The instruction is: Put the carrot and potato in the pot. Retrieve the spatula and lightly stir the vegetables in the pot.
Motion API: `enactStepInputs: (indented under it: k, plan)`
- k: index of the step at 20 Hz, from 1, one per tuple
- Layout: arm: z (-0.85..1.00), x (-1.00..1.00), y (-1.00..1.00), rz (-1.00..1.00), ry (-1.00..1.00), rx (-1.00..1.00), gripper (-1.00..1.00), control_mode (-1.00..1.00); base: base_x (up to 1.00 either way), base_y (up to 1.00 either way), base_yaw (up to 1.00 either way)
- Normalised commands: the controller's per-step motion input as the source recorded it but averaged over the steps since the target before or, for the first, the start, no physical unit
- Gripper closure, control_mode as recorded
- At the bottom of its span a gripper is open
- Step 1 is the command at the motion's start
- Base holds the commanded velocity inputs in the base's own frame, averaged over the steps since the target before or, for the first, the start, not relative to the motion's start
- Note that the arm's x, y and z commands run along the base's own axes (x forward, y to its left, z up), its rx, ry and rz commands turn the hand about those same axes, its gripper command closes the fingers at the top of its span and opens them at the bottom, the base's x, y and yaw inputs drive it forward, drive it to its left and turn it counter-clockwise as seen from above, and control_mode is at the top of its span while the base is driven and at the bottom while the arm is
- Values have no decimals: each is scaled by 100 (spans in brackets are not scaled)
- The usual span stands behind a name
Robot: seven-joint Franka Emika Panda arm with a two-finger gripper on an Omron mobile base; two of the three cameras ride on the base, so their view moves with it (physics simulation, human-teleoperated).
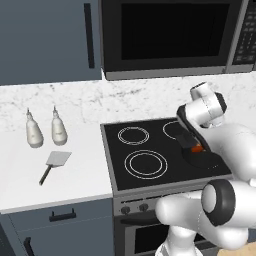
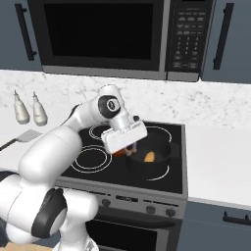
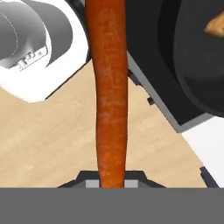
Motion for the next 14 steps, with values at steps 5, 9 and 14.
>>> enactStepInputs:
  k: [5,9,14]
  plan:
    - [-6,13,-49,0,-3,2,100,-100,0,0,0]
    - [23,-1,-55,0,-3,13,100,-100,0,0,0]
    - [-6,39,-10,-1,1,7,100,-100,0,0,0]
